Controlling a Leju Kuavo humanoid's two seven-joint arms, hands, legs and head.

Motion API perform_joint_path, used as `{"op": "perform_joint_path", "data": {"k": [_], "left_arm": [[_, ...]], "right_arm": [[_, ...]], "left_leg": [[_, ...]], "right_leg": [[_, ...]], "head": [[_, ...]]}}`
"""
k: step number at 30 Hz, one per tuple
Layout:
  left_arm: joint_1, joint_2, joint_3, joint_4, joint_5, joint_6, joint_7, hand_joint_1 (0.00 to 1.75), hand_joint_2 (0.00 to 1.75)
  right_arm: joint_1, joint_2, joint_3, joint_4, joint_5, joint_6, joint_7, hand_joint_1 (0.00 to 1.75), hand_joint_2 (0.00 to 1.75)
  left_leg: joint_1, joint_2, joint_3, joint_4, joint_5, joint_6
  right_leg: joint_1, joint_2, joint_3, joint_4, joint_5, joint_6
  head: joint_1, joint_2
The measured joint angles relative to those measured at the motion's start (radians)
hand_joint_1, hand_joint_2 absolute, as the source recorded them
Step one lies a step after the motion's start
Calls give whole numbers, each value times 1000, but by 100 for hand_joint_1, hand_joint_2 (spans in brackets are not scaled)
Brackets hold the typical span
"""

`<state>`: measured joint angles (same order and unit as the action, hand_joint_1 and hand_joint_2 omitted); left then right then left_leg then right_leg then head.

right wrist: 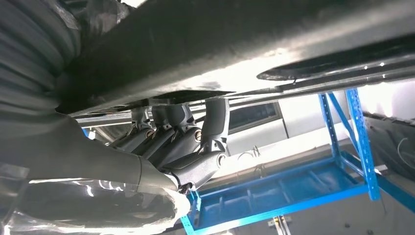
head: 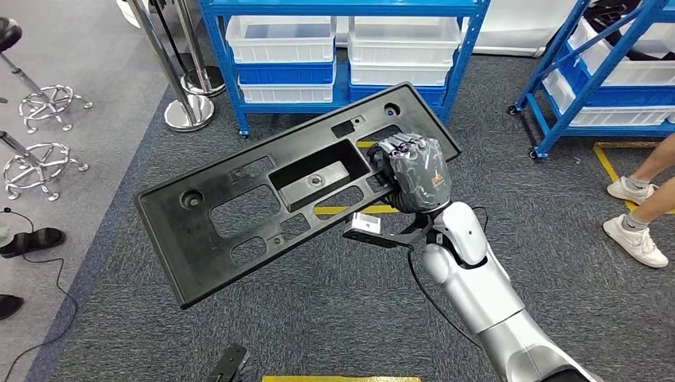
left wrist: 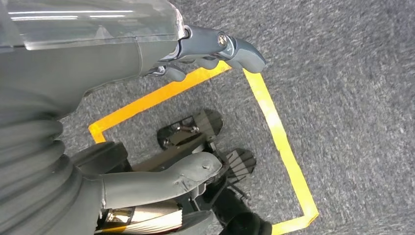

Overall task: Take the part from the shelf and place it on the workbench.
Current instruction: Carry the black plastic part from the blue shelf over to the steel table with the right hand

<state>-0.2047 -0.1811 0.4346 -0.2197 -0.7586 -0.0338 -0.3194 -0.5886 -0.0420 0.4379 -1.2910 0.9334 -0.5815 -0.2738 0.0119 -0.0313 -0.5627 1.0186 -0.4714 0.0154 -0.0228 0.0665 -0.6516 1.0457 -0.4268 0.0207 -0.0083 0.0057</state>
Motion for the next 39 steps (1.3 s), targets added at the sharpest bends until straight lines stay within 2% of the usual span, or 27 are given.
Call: {"op": "perform_joint_path", "data": {"k": [1,3,5,6,7,8,10,12,14,16,18,20,21,22,23,24,26,27,28,30,32,34,35,36,37,38,39], "left_arm": [[0,-2,0,0,0,-2,-2,0,175],[0,-6,0,0,-3,-4,-4,0,175],[5,-6,0,0,-6,-5,-2,0,175],[8,-5,1,0,-7,-6,1,0,175],[9,-4,1,0,-8,-5,5,0,175],[10,-3,1,0,-10,-5,8,0,175],[11,0,1,0,-14,-2,14,0,175],[11,6,2,0,-13,0,17,0,175],[12,12,4,0,-10,3,16,0,175],[12,17,8,0,-5,5,12,0,175],[13,21,13,0,-1,6,7,0,175],[18,25,17,0,2,6,2,0,175],[21,26,19,0,2,6,0,0,175],[23,27,20,0,2,6,-2,0,175],[25,28,21,0,2,6,-4,0,175],[25,30,23,0,2,6,-6,0,175],[26,34,26,0,3,6,-7,0,175],[26,37,28,0,3,6,-7,0,175],[27,38,30,0,3,6,-7,0,175],[27,40,34,0,5,5,-9,0,175],[27,41,39,0,10,5,-13,0,175],[32,41,46,0,15,4,-16,0,175],[36,41,48,0,16,3,-16,0,175],[40,41,50,0,16,2,-16,0,175],[43,40,51,0,16,0,-16,0,175],[45,39,51,0,15,-1,-16,0,175],[46,38,51,0,15,-2,-16,0,175]], "right_arm": [[2,-3,0,0,-4,1,-2,175,175],[4,-7,0,0,-11,2,-8,175,175],[11,-8,0,0,-16,2,-11,175,175],[16,-8,0,0,-17,2,-12,175,175],[21,-8,0,0,-18,1,-15,175,175],[24,-9,0,0,-18,1,-17,175,175],[27,-11,0,-1,-19,0,-19,175,175],[27,-12,0,-5,-19,0,-21,175,175],[27,-12,0,-8,-21,1,-23,175,175],[27,-11,0,-8,-24,1,-25,175,175],[27,-8,0,-9,-27,1,-28,175,175],[27,-3,0,-8,-31,1,-31,175,175],[29,-2,0,-8,-33,0,-33,175,175],[30,-1,0,-8,-33,0,-35,175,175],[31,-1,0,-8,-33,-1,-37,175,175],[31,-1,0,-8,-33,-1,-38,175,175],[32,2,0,-8,-34,-3,-38,175,175],[32,4,0,-8,-34,-3,-39,175,175],[33,6,0,-8,-34,-4,-39,175,175],[36,7,0,-8,-34,-4,-39,175,175],[36,6,0,-8,-34,-5,-39,175,175],[36,5,0,-9,-33,-5,-39,175,175],[38,5,0,-9,-33,-5,-39,175,175],[41,5,0,-9,-33,-5,-39,175,175],[45,5,0,-9,-33,-5,-39,175,175],[48,3,0,-9,-33,-5,-39,175,175],[50,2,0,-10,-33,-6,-38,175,175]], "left_leg": [[0,9,1,-7,6,9],[-2,29,1,-16,14,21],[-6,49,-3,-15,15,25],[-8,59,-5,-14,15,25],[-9,69,-7,-12,14,25],[-10,79,-8,-9,13,24],[-13,96,-10,1,6,19],[-18,111,-12,9,0,10],[-19,127,-12,9,-2,1],[-14,108,-16,26,-20,-11],[-9,63,-50,108,-74,-21],[-8,44,-108,235,-132,-25],[-8,41,-127,275,-141,-25],[-8,40,-129,281,-131,-24],[-8,37,-114,248,-103,-21],[-8,25,-84,186,-64,-17],[-6,-19,-27,64,-16,-9],[-6,-36,-11,29,-8,-6],[-7,-41,-5,15,-10,-4],[-7,-22,-1,0,-2,4],[-5,3,5,-19,10,17],[-6,30,6,-27,16,25],[-7,44,5,-27,16,27],[-8,58,4,-26,15,27],[-8,72,4,-25,13,27],[-7,84,3,-23,12,25],[-7,96,3,-20,8,23]], "right_leg": [[0,-11,-7,14,-11,3],[1,-41,-48,102,-68,4],[1,-54,-103,226,-124,7],[1,-56,-116,259,-130,9],[1,-60,-110,254,-118,9],[1,-68,-83,211,-92,8],[7,-106,-10,80,-43,2],[15,-129,23,12,-30,-8],[18,-111,20,7,-28,-20],[16,-91,19,2,-22,-31],[12,-74,19,-1,-17,-41],[12,-52,16,-1,-15,-46],[13,-39,15,0,-14,-46],[14,-26,14,0,-13,-46],[14,-13,14,2,-13,-46],[13,-1,14,3,-12,-46],[13,23,11,6,-10,-40],[11,33,7,6,-6,-35],[9,44,2,4,-2,-28],[5,56,-4,0,5,-14],[9,15,-19,26,-17,-7],[11,-42,-65,125,-77,-1],[9,-53,-93,187,-106,3],[7,-58,-113,233,-120,6],[4,-62,-118,247,-116,10],[2,-67,-104,225,-97,13],[1,-78,-73,171,-67,14]], "head": [[0,0],[0,0],[0,0],[0,0],[0,0],[0,0],[0,0],[0,0],[-1,0],[0,0],[0,0],[0,0],[0,0],[0,0],[0,0],[0,0],[0,0],[0,0],[0,0],[0,0],[0,0],[0,0],[0,0],[0,0],[0,0],[0,0],[0,0]]}}
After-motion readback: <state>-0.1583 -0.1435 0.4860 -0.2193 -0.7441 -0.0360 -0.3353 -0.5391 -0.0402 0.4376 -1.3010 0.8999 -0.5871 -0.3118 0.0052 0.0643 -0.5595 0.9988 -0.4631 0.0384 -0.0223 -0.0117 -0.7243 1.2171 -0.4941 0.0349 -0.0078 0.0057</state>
